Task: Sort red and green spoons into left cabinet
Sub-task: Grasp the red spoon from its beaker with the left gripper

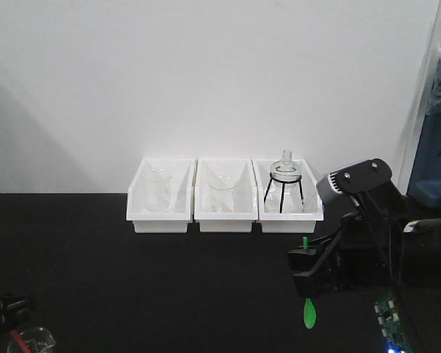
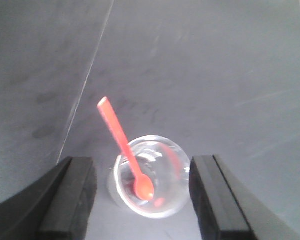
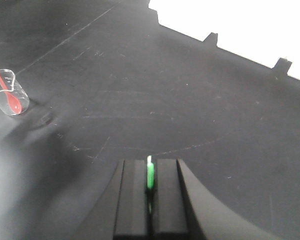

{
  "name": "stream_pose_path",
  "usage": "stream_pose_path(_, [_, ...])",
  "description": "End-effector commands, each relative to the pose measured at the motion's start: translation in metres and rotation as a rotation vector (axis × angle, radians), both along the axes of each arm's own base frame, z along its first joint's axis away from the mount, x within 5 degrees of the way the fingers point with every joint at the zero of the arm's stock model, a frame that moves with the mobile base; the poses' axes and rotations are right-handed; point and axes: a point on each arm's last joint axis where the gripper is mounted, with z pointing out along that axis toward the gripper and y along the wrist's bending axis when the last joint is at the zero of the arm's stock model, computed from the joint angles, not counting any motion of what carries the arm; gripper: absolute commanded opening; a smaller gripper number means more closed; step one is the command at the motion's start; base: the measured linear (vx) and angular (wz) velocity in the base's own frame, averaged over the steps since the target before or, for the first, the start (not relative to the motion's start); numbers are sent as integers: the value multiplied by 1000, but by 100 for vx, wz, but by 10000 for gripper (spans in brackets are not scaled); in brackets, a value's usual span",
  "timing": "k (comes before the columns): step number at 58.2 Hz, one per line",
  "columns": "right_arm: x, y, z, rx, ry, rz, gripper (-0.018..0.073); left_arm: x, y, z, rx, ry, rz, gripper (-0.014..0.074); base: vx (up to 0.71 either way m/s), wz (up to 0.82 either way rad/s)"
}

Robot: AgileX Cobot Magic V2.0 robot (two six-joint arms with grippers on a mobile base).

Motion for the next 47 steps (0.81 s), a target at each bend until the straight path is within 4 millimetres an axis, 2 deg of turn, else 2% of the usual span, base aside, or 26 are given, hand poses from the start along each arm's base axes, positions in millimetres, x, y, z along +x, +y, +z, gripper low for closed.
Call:
stream_pose_path(1, [-2,-4,23,44,-86,-39,-3,10,1,19,-18,-137,26,522,0,0])
stream_pose_path(17, [-3,-3,22,40,-76,-31,-3,20,2,9,-4,-145,27,522,0,0])
stream_pose_path(36, [-4,-3,22,40,-70,-28,-3,25,27,8,11,-193,107,522,0,0])
stream_pose_path(47, [-3,-4,22,42,-77,-34,-3,28,27,7,-1,-208,120,522,0,0])
